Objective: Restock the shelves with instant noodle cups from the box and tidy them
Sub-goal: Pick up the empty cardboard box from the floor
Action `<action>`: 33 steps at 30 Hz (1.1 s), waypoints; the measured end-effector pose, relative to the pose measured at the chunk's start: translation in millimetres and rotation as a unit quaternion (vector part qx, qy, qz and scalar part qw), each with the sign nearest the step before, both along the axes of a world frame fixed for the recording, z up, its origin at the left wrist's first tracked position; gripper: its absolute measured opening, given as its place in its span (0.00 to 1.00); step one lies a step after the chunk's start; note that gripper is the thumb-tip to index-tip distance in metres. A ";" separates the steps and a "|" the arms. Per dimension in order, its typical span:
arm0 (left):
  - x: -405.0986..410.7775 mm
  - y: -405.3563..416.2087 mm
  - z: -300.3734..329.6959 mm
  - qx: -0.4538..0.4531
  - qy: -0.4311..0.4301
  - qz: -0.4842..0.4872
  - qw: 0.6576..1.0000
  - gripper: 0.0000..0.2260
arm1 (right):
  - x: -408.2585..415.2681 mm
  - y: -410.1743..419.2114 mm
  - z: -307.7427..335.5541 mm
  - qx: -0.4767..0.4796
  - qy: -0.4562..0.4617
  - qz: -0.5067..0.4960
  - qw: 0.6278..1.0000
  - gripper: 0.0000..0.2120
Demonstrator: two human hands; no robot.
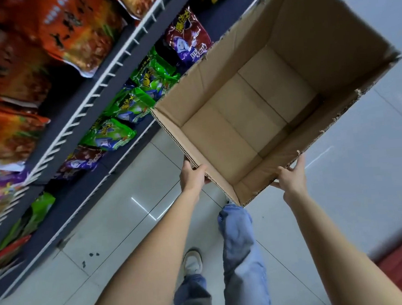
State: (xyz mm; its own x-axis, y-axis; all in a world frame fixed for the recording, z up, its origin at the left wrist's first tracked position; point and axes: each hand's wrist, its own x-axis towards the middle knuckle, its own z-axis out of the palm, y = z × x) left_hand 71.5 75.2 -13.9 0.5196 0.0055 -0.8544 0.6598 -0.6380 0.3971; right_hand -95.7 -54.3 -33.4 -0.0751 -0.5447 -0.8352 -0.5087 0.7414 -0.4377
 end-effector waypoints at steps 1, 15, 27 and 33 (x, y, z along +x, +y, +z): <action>-3.4 13.8 13.5 0.003 0.001 -0.014 1.000 0.16 | -5.6 13.1 13.0 0.003 -0.005 -0.003 1.000 0.30; -78.1 290.4 148.0 -0.019 -0.003 -0.038 0.999 0.33 | -95.6 273.8 154.8 0.022 -0.039 0.041 0.998 0.38; -183.2 545.6 197.2 -0.022 0.048 0.242 0.969 0.39 | -120.2 456.8 190.3 0.091 -0.032 0.322 0.942 0.36; -248.0 665.1 211.8 -0.021 -0.003 0.422 0.906 0.35 | -83.3 552.4 196.9 0.115 -0.042 0.499 0.858 0.37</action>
